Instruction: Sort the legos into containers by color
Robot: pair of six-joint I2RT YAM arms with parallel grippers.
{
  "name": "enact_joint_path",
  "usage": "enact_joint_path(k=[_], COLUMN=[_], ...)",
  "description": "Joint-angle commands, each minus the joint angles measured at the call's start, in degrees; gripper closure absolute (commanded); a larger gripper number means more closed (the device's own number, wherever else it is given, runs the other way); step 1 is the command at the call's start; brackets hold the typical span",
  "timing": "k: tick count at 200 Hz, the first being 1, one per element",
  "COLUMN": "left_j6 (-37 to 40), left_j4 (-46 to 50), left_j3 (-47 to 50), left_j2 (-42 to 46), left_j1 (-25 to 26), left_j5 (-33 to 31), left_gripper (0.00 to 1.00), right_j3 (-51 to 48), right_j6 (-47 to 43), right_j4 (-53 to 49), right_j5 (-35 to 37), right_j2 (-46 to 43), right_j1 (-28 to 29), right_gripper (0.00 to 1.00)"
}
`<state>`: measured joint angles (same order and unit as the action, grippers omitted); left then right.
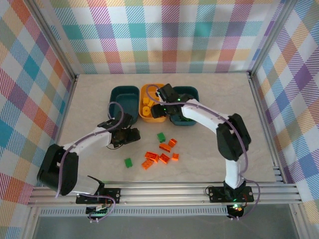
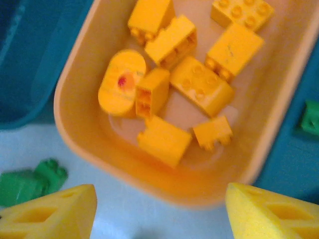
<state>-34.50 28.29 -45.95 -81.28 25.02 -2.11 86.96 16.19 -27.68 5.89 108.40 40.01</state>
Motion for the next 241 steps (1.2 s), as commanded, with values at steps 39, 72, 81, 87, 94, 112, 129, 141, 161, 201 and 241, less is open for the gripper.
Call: enact_joint_path(k=[39,72,81,87,94,112,129,141,161,201,241], left_j6=[4.4,4.9,4.8,4.9,4.8,5.0,5.2,5.3,5.4,5.5,5.3], left_j4=[-4.9,-6.4,-6.4,-6.3,-6.2,-5.5,-4.4,-4.1,-4.1,-3.5,-0.8], left_j3=[-5.1,-7.0,-7.5,-7.8,-8.1,-8.4,-8.5,-8.2,-7.8,-7.9,-11.6], left_j2=[-9.0,-11.7,-12.0,-12.1,-12.1,-11.3,-10.2,-9.3,-8.7,-8.6,-4.3], left_j1=[-0.1,-0.1,-0.1,0.0,0.1,0.4,0.9,1.1,1.2,1.3,2.4], left_j5=[-1.0,-0.2,0.1,0.1,0.1,-0.4,-1.1,-1.4,-1.5,-0.9,-0.9], left_gripper=[0.23,0.37,0.43,0.46,0.49,0.54,0.58,0.62,0.66,0.73,0.73], right_j3=[-16.6,-19.9,-20.1,-20.3,-20.4,-20.6,-20.5,-20.5,-20.3,-20.1,-20.4], right_j6=[2.8,2.7,2.8,2.8,2.9,3.1,3.2,3.2,3.2,3.1,3.1], right_j4=[2.2,1.9,1.9,2.0,2.1,2.6,2.8,3.0,3.2,2.9,2.1], right_j5=[1.4,2.2,2.2,2.3,2.1,1.7,1.4,1.2,1.0,1.0,3.3], right_j2=[-12.0,-13.6,-13.7,-13.7,-13.7,-13.6,-13.3,-13.1,-12.7,-12.9,-14.3], right_j1=[-0.5,-0.5,-0.5,-0.5,-0.5,-0.5,-0.5,-0.5,-0.5,-0.5,-0.5], right_gripper=[0.31,0.31,0.31,0.31,0.31,0.32,0.32,0.32,0.32,0.33,0.33])
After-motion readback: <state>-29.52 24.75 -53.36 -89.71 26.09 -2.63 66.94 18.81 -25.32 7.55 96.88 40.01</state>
